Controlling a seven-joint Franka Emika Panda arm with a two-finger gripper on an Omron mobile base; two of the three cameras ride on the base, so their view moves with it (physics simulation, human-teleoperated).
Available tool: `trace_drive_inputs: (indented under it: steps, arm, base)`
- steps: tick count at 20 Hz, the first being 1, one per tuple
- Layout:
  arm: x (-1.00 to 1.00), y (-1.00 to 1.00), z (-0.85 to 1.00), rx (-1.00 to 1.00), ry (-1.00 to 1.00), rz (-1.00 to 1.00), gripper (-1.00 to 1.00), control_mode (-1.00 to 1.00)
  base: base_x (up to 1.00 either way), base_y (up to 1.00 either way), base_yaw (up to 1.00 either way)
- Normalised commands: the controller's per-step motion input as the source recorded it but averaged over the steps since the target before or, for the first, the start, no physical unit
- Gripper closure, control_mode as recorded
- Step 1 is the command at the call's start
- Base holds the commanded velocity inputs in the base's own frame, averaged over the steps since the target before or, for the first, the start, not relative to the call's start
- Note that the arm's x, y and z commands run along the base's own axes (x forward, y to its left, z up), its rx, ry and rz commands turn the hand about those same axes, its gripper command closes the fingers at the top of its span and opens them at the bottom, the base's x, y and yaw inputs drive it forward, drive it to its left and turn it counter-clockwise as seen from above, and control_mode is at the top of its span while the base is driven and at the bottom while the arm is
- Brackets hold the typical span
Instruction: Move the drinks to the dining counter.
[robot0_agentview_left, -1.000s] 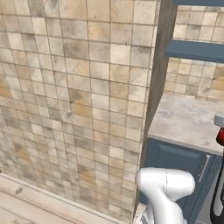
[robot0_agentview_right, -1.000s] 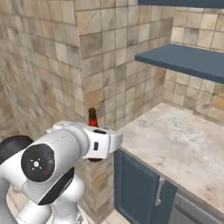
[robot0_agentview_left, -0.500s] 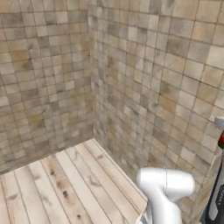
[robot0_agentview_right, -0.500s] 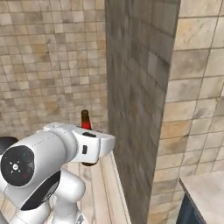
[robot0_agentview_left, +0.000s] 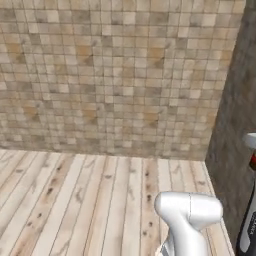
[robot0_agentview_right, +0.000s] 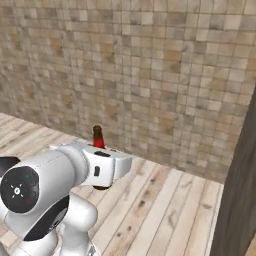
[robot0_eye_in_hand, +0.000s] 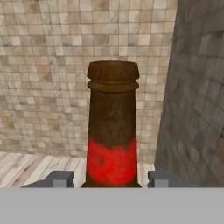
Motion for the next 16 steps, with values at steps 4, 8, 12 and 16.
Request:
trace_drive_inputs:
  steps: [4,8,12,16]
  arm:
    - [0.00,0.00,0.00,0.00,0.00,0.00,1.00,1.00]
    - [0.00,0.00,0.00,0.00,0.00,0.00,1.00,1.00]
    - [0.00,0.00,0.00,0.00,0.00,0.00,1.00,1.00]
    - [0.00,0.00,0.00,0.00,0.00,0.00,1.00,1.00]
  base:
    - [0.00,0.03,1.00]
    - [0.00,0.04,1.00]
    - [0.34,0.05,0.87]
    - [1.00,0.00,0.35]
